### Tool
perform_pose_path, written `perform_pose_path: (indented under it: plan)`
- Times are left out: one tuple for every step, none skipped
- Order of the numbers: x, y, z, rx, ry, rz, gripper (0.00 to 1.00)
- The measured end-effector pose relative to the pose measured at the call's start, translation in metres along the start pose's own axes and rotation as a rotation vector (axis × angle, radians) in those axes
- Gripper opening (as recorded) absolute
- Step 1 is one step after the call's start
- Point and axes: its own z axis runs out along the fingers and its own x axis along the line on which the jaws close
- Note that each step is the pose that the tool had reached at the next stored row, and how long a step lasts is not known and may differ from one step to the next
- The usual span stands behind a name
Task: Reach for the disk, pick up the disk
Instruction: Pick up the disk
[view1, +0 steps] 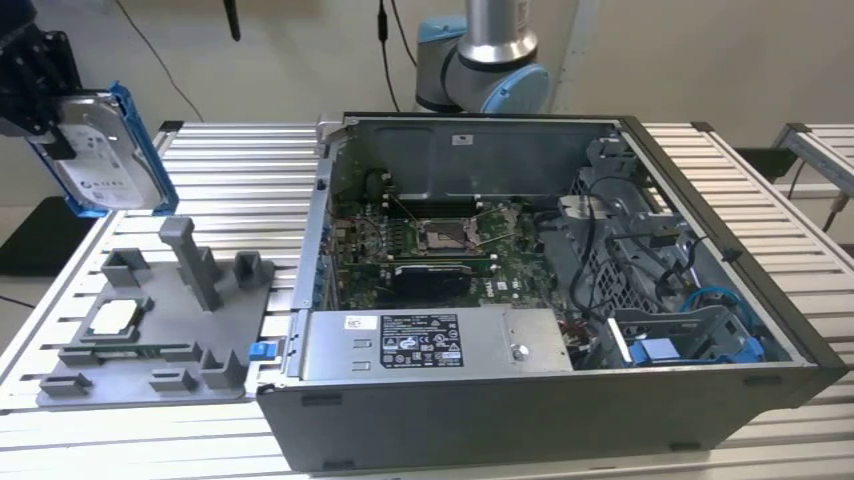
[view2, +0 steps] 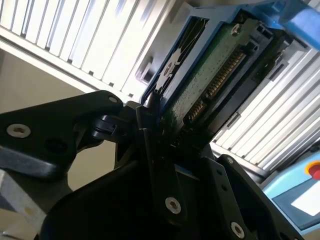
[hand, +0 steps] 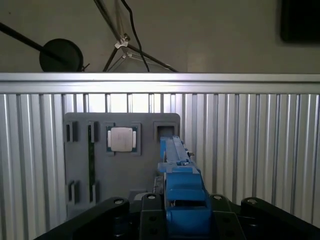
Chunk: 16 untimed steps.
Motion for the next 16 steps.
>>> perform_pose_path:
  plan:
    - [-0.0001, -0.0001, -0.0022, 0.0000, 0.0000, 0.000, 0.00]
    - [-0.0002, 0.0000, -0.0043, 0.0001, 0.0000, 0.000, 0.00]
    - [-0.0004, 0.0000, -0.0064, 0.0001, 0.0000, 0.000, 0.00]
    - [-0.0005, -0.0001, -0.0085, -0.0001, 0.0000, 0.000, 0.00]
    - [-0.0006, -0.0001, -0.0105, 0.0000, 0.0001, -0.001, 0.00]
    - [-0.0007, -0.0001, -0.0127, 0.0000, 0.0001, -0.001, 0.00]
    - [-0.0009, -0.0001, -0.0149, 0.0000, 0.0002, -0.001, 0.00]
    - [-0.0010, -0.0002, -0.0173, 0.0001, 0.0002, -0.001, 0.00]
    - [-0.0012, -0.0002, -0.0203, 0.0000, 0.0003, -0.001, 0.00]
    - [-0.0013, -0.0002, -0.0235, -0.0001, 0.0004, -0.001, 0.00]
    - [-0.0015, -0.0002, -0.0261, -0.0001, 0.0003, -0.001, 0.00]
    - [-0.0016, -0.0003, -0.0287, 0.0000, 0.0003, -0.001, 0.00]
    - [-0.0018, -0.0003, -0.0310, 0.0000, 0.0004, -0.001, 0.00]
    - [-0.0020, -0.0003, -0.0355, -0.0001, 0.0005, -0.002, 0.00]
    - [-0.0022, -0.0003, -0.0380, -0.0001, 0.0005, -0.002, 0.00]
    - [-0.0023, -0.0004, -0.0405, 0.0000, 0.0005, -0.002, 0.00]
